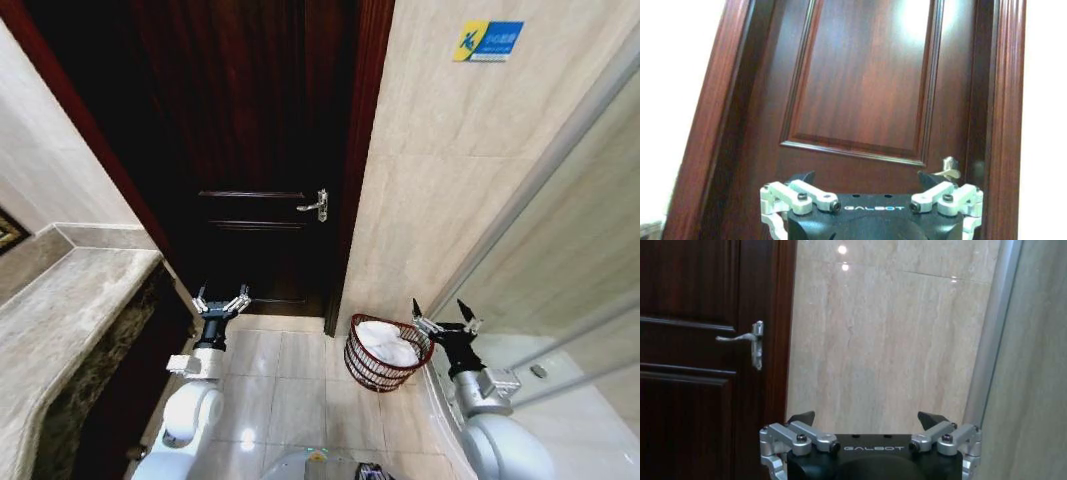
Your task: Discard the used towel into the hamper.
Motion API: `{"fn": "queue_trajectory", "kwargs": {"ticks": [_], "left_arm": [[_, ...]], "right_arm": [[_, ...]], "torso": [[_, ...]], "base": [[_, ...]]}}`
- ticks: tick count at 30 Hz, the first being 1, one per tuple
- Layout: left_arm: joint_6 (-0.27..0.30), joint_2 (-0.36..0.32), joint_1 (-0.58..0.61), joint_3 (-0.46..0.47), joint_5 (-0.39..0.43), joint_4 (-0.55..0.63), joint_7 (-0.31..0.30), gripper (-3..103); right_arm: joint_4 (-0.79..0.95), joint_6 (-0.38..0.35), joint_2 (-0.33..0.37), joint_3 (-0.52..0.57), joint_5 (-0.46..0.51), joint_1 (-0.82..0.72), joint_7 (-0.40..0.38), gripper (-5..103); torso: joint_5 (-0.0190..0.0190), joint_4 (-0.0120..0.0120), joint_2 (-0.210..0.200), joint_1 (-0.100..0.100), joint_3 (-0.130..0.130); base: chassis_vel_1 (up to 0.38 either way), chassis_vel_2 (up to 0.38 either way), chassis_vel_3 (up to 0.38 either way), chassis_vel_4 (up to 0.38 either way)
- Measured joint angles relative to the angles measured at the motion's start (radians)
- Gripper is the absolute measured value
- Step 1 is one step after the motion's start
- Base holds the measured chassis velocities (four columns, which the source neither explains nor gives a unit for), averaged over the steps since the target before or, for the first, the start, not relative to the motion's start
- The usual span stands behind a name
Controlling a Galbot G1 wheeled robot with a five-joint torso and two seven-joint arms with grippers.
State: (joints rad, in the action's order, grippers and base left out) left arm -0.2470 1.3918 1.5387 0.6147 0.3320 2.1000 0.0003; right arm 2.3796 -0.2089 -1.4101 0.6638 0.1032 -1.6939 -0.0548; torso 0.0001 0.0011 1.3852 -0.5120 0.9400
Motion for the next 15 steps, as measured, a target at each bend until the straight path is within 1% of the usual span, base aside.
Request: {"fn": "queue_trajectory", "kwargs": {"ticks": [8,13,15], "left_arm": [[-0.004,0.0,0.002,0.003,0.001,0.007,0.0,100],[0.009,0.0,0.008,0.004,-0.035,0.009,0.0,100],[0.01,0.001,0.01,0.003,-0.037,0.009,0.0,100]], "right_arm": [[0.005,0.006,-0.002,0.004,-0.001,-0.012,-0.001,100],[0.003,0.013,-0.002,0.006,-0.001,-0.016,-0.002,100],[0.002,0.013,-0.001,0.006,-0.001,-0.016,-0.002,100]], "torso": [[-0.0001,-0.0003,-0.001,0.0,0.0],[-0.0001,-0.0002,-0.001,0.0,0.0],[-0.0002,-0.0001,-0.001,0.0,0.0]], "base": [[0.122,-0.124,-0.123,0.113],[0.116,-0.106,-0.108,0.125],[0.121,-0.138,-0.129,0.137]]}}
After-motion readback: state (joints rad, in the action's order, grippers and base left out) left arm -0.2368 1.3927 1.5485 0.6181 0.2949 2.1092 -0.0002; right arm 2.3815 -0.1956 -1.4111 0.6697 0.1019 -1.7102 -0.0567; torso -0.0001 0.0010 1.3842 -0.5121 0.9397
